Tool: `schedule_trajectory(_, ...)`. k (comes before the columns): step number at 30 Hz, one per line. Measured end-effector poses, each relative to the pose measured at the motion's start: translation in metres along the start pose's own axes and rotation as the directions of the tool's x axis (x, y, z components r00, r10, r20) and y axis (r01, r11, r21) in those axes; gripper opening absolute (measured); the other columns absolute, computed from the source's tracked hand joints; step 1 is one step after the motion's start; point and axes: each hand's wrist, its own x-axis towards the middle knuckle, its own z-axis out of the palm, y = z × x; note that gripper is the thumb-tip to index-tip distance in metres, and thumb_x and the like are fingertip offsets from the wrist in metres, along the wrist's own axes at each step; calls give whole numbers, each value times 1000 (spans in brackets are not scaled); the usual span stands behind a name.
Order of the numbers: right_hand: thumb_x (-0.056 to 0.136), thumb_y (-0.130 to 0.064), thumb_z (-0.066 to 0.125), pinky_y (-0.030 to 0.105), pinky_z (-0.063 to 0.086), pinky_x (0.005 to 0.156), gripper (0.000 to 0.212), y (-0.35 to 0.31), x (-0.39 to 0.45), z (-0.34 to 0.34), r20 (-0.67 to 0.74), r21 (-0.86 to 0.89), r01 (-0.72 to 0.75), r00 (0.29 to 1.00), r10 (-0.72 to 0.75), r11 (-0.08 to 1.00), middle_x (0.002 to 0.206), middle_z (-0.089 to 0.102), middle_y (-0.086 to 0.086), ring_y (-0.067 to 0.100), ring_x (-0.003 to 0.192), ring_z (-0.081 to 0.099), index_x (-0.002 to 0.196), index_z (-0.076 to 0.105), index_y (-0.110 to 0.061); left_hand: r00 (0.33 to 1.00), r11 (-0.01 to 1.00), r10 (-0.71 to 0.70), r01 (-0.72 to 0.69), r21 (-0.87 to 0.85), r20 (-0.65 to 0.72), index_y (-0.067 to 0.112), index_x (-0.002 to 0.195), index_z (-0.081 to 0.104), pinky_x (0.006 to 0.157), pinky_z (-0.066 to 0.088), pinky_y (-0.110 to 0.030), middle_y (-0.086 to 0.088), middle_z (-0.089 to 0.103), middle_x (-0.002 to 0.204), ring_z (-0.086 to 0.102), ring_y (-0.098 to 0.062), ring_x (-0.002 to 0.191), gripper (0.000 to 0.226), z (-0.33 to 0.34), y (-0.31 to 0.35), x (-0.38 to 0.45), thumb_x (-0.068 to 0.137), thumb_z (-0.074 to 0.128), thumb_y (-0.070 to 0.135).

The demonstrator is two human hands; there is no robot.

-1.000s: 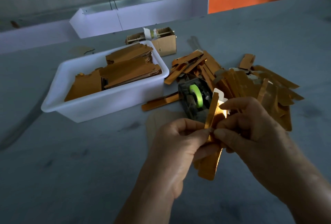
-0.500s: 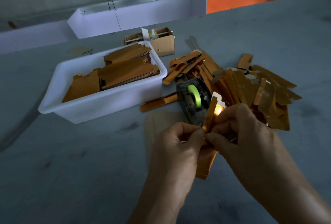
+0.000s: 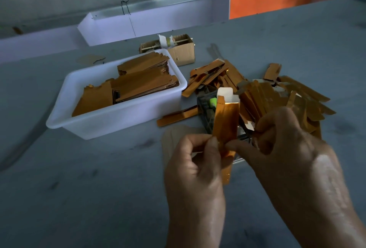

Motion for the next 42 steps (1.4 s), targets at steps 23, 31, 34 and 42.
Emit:
schedule_trajectory(23,77,-50,46,35,51,68,37,79,65,4,-249,64,-193,947,203,979,96,63,4,33,91,61,111,54,-39,984,329,-175,78,941,-20,13,127,48,95,39,-34,-8,47,125,45,-26,117,68,-54,-32,52,81,58,62)
schedule_trajectory(31,87,-24,63,11,32,62,20,58,27,17,-275,62,-46,959,61,997,116,59,4,6,82,47,107,67,-21,944,473,-323,221,853,-66,18,91,51,78,38,-27,-2,61,99,57,-24,107,26,-45,-41,76,84,71,33)
schedule_trajectory(34,87,-19,63,8,27,61,18,48,19,14,-250,107,-26,967,52,994,106,54,-8,-4,68,43,104,68,-20,957,454,-275,217,864,-96,7,119,49,93,41,-34,-11,52,127,48,-27,122,53,-39,-45,75,85,67,44)
schedule_trajectory(42,86,-18,62,6,33,62,16,38,12,11,-142,201,-33,988,62,979,99,61,-8,3,80,56,99,70,-21,924,578,-359,330,746,-130,2,117,52,74,49,-33,-15,59,117,61,-29,102,64,-48,-44,90,70,83,33)
